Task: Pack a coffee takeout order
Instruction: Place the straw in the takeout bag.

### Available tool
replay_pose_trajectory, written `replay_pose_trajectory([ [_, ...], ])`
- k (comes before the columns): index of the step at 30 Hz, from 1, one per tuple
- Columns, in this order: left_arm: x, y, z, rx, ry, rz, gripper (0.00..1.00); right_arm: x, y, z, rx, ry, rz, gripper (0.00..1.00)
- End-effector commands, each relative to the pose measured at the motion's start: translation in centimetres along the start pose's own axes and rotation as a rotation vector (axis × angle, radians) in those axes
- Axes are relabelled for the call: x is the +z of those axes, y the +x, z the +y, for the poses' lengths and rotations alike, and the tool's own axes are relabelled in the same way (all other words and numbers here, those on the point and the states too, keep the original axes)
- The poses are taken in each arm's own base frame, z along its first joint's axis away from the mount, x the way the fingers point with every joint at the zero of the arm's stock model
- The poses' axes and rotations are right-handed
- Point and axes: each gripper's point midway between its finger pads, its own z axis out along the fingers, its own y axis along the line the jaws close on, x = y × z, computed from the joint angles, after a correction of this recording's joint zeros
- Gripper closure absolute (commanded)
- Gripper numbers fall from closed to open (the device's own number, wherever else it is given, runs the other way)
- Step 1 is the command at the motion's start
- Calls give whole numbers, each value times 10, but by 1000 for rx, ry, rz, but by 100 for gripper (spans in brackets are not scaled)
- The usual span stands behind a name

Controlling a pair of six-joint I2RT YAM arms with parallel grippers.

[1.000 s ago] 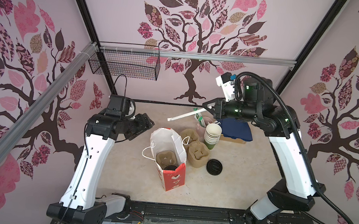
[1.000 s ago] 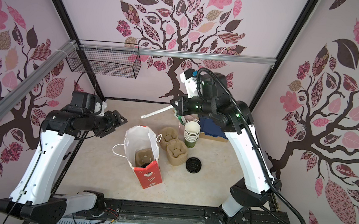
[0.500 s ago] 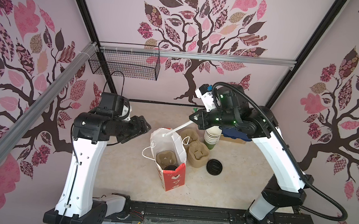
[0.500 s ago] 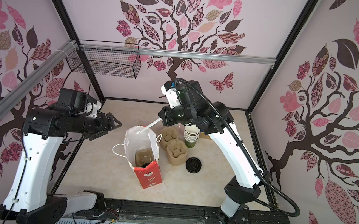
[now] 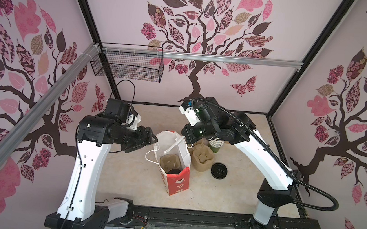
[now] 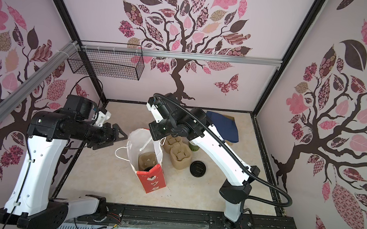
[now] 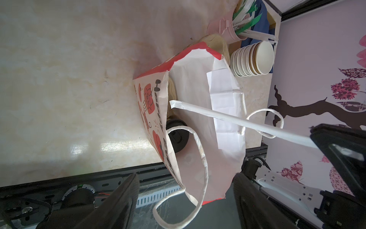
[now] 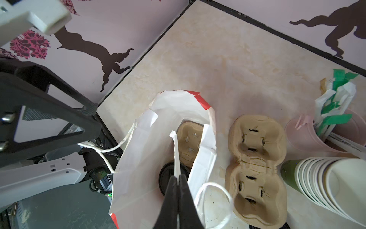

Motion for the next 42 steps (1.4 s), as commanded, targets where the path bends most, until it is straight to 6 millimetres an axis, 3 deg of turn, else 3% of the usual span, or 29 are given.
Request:
replay_pose_trajectory([
  [1, 7, 7, 3, 7, 16, 19, 25, 12, 8, 6, -8, 5, 50, 100],
  [15, 31, 24, 3, -41, 105, 66, 56, 39, 49, 23, 44, 15, 229, 100],
  [22, 31, 20, 4, -39, 104, 31, 80, 56, 60, 33, 42, 1, 276, 100],
  [30, 34, 18, 0, -35, 132, 34, 97, 76, 73, 41, 34, -14, 329, 100],
  [42, 33, 18, 0, -36, 131, 20, 100, 105, 77, 48, 37, -39, 344, 97],
])
